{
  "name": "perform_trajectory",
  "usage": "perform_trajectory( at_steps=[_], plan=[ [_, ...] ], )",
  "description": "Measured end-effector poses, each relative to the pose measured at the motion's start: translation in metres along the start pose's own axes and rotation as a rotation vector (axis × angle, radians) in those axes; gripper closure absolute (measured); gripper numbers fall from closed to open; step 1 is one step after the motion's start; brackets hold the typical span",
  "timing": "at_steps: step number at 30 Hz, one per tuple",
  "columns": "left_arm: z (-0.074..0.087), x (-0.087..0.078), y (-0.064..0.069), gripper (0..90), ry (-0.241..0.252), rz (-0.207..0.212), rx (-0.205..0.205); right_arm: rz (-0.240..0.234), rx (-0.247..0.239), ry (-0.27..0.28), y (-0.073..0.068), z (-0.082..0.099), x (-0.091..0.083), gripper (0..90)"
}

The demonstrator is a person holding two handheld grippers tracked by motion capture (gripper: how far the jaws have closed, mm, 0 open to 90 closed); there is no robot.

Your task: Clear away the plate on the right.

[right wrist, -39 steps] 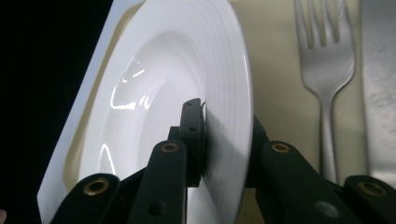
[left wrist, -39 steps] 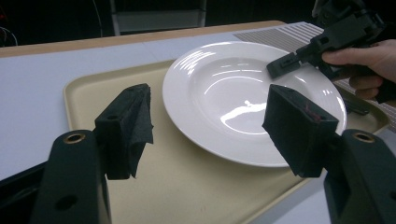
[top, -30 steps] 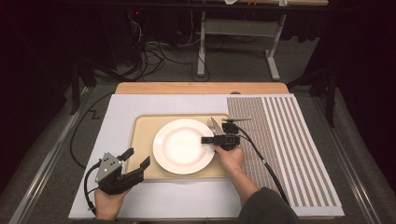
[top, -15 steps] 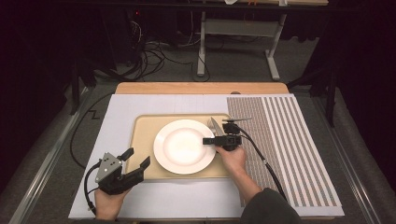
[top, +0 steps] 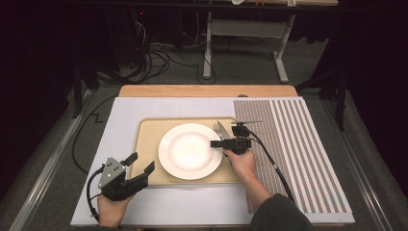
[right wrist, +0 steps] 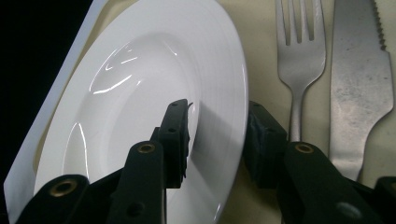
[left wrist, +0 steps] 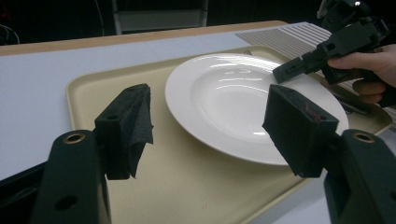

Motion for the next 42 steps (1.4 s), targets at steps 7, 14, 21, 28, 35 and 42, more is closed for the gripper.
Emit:
perform_trajectory(
  at_steps=[7,14,21,28,35,42],
  plan=[
    [0.000,0.000,0.000,33.0,-0.001,0.000,0.001,0.013,-0.023,-0.008,0.002,0.000,-0.005,60.2],
    [0.000,0.001,0.000,33.0,-0.002,0.000,-0.002,0.010,-0.028,0.011,0.003,-0.004,-0.012,57.0],
    [0.000,0.001,0.000,33.0,-0.004,-0.001,0.002,0.006,-0.031,0.036,0.005,-0.006,-0.021,56.2],
    [0.000,0.001,0.000,33.0,-0.003,-0.002,0.003,0.006,-0.032,0.052,0.007,-0.006,-0.028,55.5],
    [0.000,0.000,0.000,33.0,0.001,-0.006,0.003,-0.002,-0.031,0.067,0.011,-0.006,-0.034,55.1],
    [0.000,0.001,0.000,32.9,-0.003,-0.007,0.005,-0.012,-0.027,0.081,0.012,-0.007,-0.041,55.1]
  ],
)
Point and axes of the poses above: each handheld gripper's, and its own axes: x roughly forward along the jaws, z roughly out of its underside, y roughly to its right, the point moved 8 cm from there along x, roughly forward along the jaws, and after that the axes turned 5 degrees about -z, right-handed, at the moved point
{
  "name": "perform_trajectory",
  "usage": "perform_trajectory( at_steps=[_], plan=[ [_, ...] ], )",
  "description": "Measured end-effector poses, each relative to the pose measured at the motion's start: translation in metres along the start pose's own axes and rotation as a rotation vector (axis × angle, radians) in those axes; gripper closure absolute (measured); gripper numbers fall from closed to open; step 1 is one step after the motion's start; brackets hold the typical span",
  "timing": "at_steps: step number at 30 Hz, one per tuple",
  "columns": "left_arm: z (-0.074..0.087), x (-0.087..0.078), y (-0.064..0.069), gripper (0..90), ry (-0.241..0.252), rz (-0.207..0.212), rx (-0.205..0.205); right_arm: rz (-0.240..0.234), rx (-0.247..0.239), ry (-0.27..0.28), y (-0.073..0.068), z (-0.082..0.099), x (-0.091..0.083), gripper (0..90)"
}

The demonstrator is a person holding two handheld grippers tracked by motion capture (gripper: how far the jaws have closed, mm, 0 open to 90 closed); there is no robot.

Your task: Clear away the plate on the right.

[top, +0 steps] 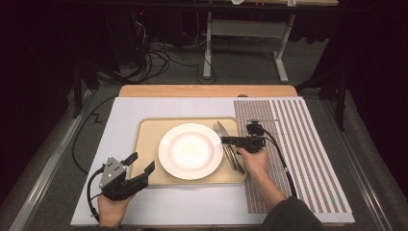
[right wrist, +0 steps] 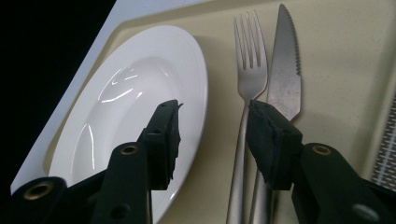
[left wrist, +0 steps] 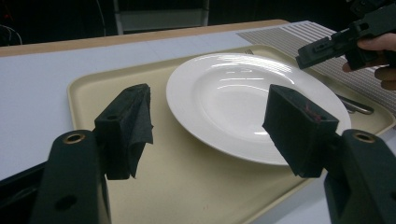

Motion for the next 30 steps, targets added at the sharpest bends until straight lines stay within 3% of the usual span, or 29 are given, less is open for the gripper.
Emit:
perform_trajectory(
  at_steps=[30],
  plan=[
    [0.000,0.001,0.000,33.0,-0.003,0.000,-0.002,-0.003,0.000,0.051,0.013,-0.001,-0.033,54.6]
  ],
)
Point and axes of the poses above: each handheld gripper's, and its own axes: x roughly forward along the jaws, z roughly out of its underside, y roughly to its right, the point moved 8 cm from there along x, roughly forward along the jaws, and after that the axes turned 5 degrees about -z, right-handed, at the moved point
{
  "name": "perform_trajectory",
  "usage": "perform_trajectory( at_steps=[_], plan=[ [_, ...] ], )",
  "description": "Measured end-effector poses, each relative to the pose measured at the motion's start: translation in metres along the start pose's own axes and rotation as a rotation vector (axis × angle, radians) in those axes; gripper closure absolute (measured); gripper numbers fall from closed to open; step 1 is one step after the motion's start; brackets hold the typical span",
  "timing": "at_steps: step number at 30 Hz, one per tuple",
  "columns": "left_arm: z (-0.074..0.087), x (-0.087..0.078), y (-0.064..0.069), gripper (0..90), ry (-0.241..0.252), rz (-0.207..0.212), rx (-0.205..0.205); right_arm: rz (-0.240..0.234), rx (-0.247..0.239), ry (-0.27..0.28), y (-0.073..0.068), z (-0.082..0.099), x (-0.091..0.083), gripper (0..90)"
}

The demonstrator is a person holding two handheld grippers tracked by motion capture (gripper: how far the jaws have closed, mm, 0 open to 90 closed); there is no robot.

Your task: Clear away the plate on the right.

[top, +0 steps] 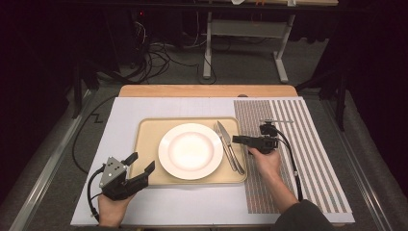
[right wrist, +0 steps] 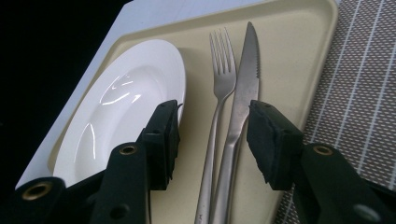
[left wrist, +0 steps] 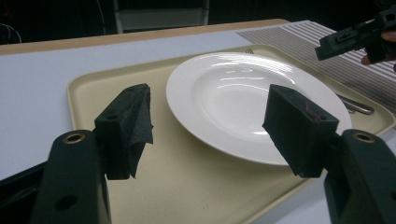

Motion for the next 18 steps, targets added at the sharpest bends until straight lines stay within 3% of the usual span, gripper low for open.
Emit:
perform_trajectory(
  at_steps=[18],
  plan=[
    [0.000,0.000,0.000,32.7,0.000,0.000,0.002,-0.011,0.022,0.035,0.010,0.001,-0.021,53.7]
  ],
)
Point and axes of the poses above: each handheld gripper's, and its own axes: x roughly forward along the jaws, z roughly out of its underside, y roughly to its right, the point moved 8 cm from there along x, roughly forward along the jaws, and after that the axes turned 5 degrees about -z, right-handed, at the moved point
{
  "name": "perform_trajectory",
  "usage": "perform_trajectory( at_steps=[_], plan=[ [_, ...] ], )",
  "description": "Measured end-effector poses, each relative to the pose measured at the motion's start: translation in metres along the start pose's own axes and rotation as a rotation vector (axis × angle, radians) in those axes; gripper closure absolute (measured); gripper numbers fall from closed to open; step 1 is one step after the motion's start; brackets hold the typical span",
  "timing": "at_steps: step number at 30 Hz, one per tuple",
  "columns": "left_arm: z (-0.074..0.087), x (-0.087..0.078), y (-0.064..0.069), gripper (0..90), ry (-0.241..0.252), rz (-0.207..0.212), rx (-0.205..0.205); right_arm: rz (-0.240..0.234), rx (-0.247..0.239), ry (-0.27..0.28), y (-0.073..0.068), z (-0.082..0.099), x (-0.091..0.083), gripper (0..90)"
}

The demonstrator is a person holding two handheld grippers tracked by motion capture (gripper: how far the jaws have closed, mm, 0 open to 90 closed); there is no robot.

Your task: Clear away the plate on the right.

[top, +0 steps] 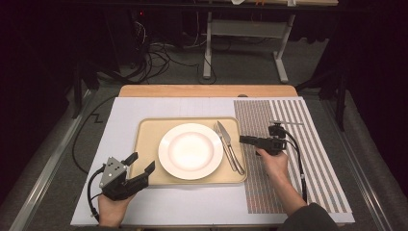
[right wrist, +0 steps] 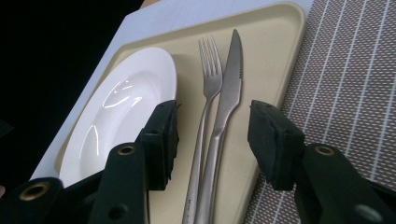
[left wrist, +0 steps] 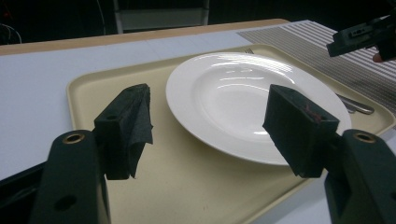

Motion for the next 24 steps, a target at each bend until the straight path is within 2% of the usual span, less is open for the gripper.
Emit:
perform_trajectory(
  at_steps=[24],
  plan=[
    [0.000,0.000,0.001,32.7,-0.002,0.001,0.002,0.006,0.012,0.022,0.011,0.003,-0.026,53.5]
  ],
)
Point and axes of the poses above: each handheld gripper's, and its own axes: x roughly forward along the jaws, z roughly out of its underside, y roughly to its right, the point moved 8 cm from there along x, roughly forward along the jaws, and after that the axes turned 5 degrees about -z, right-handed, at the moved point
